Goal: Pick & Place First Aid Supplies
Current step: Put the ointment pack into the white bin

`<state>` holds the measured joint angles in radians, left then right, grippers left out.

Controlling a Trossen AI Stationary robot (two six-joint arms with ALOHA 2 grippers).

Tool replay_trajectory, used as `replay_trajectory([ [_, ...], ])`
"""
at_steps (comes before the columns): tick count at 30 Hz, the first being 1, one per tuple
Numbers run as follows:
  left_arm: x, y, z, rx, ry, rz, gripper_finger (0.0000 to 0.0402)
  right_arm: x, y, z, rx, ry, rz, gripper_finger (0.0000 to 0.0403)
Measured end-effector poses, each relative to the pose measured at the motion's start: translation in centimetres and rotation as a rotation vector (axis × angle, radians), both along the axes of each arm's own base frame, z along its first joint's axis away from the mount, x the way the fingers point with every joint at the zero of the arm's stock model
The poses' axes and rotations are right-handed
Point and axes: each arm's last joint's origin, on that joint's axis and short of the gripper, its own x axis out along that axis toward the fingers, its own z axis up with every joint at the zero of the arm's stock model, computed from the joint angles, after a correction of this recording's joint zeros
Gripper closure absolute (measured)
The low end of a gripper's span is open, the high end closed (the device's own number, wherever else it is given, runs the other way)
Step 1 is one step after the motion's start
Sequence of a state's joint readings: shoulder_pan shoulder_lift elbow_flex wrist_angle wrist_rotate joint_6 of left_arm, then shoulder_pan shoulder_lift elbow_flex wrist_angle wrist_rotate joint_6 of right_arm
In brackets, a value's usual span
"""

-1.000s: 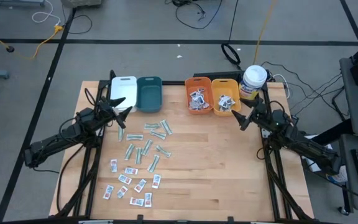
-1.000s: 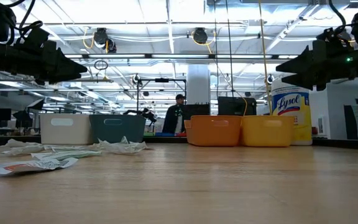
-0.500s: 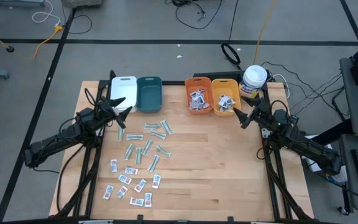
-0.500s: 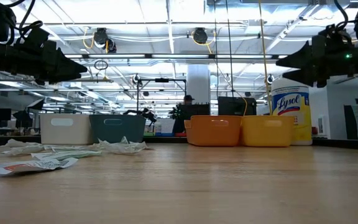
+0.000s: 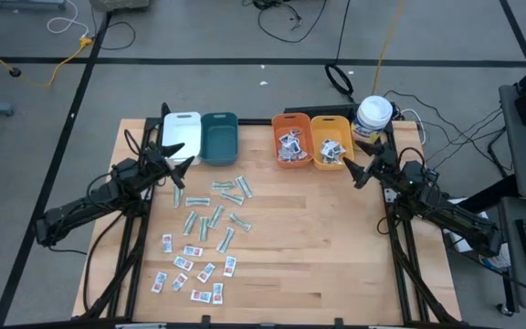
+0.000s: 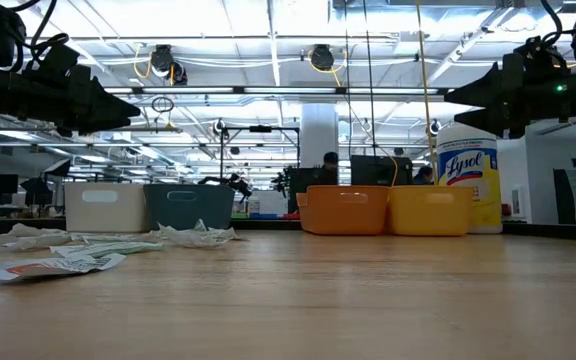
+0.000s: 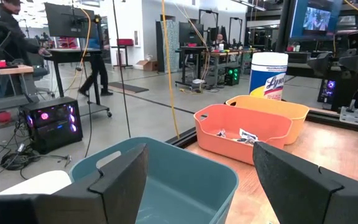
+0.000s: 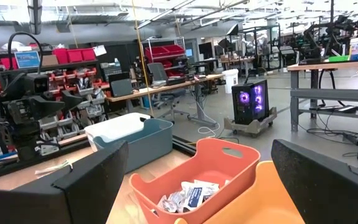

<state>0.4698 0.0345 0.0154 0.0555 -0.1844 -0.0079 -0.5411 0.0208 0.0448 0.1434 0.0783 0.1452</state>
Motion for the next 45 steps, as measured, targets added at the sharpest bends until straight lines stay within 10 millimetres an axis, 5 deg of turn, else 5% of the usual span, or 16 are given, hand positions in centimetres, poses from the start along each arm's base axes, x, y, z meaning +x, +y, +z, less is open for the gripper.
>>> replay_trajectory([
  [16, 0.1, 0.0, 0.0, -0.135, 0.022, -0.03, 0.0105, 0.0, 0.0, 0.0, -0.001, -0.002, 0.001, 0.0011],
  [20, 0.2, -0.1, 1.7, -0.274, 0.012, -0.054, 0.0105, 0.0, 0.0, 0.0, -0.001, -0.002, 0.001, 0.0011],
  [28, 0.9, 0.2, 5.7, -0.482, 0.289, -0.014, 0.0105, 0.0, 0.0, 0.0, -0.001, -0.002, 0.001, 0.0011],
  [45, 8.1, 0.1, 11.9, -0.895, 0.607, 0.047, 0.0105, 0.0, 0.0, 0.0, -0.001, -0.002, 0.001, 0.0011],
])
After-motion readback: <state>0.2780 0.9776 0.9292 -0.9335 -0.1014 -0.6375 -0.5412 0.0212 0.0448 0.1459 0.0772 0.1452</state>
